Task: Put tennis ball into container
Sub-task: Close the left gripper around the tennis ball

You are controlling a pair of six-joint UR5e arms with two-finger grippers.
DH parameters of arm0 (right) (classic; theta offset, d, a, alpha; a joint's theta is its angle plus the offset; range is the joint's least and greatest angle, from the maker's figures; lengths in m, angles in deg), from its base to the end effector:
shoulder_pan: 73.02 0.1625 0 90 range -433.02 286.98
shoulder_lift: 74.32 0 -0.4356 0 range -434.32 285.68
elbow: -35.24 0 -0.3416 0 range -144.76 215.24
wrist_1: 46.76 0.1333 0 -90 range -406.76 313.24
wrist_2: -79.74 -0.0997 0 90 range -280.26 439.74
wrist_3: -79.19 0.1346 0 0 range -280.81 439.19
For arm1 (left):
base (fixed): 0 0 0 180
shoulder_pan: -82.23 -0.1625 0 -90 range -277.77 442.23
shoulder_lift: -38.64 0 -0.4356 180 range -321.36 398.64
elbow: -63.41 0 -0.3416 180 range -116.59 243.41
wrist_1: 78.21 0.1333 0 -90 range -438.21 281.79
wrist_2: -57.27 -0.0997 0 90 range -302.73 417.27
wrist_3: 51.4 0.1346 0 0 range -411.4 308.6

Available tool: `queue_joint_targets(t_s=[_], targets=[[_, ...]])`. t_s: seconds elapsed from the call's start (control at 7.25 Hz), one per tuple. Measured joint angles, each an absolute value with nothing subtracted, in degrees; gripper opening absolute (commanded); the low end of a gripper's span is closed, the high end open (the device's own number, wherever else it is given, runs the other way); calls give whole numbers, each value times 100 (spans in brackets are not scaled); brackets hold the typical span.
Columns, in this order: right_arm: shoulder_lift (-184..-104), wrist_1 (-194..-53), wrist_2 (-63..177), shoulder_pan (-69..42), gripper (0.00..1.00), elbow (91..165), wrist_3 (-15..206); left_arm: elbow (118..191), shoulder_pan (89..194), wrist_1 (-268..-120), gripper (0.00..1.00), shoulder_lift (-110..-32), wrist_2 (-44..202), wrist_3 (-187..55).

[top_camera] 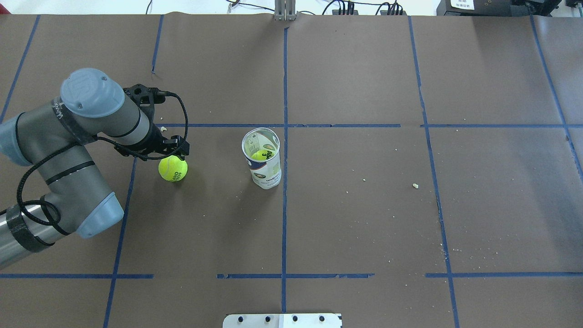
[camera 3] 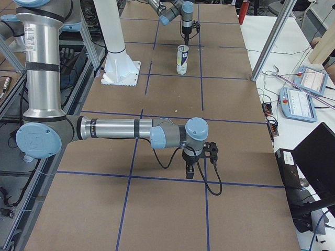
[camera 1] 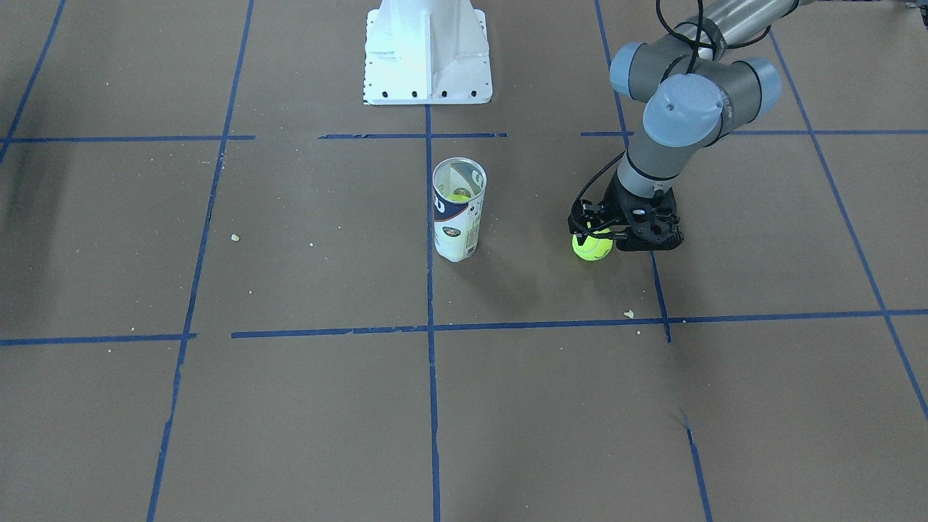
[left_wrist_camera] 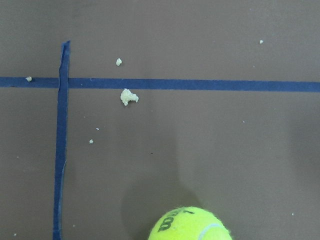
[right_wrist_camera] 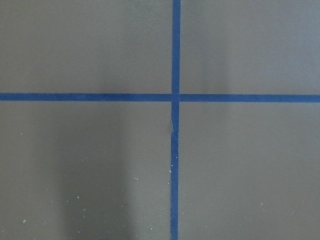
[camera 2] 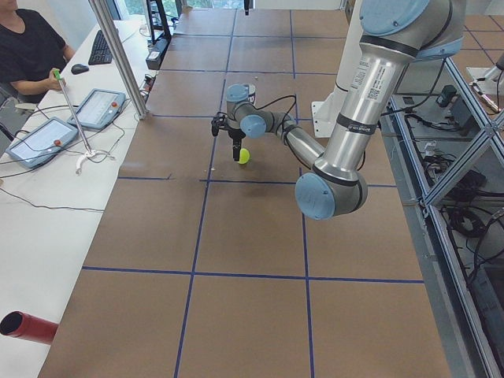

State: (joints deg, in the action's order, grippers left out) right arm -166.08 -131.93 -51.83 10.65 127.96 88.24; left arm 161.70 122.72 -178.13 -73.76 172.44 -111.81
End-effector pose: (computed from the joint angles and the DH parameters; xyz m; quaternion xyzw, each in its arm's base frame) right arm -0.0045 -0.4397 0.6823 -0.0006 -0.3575 0.0042 0.9339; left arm 0.4181 -0.4570 0.4185 0.0271 0.3946 -0.0117 0.9184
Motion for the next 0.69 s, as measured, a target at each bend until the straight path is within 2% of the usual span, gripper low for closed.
queue_joint_targets(t_s=[0.55,0.69], targets=[[-16608,-13193,-5183,1060,100,12796,8824,15890,12110,-18151,99,-7377,17243,-11187],[-16608,-13193,-5183,1060,100,12796,8824,15845,12103,-18225,51,-7377,17249,-11189]])
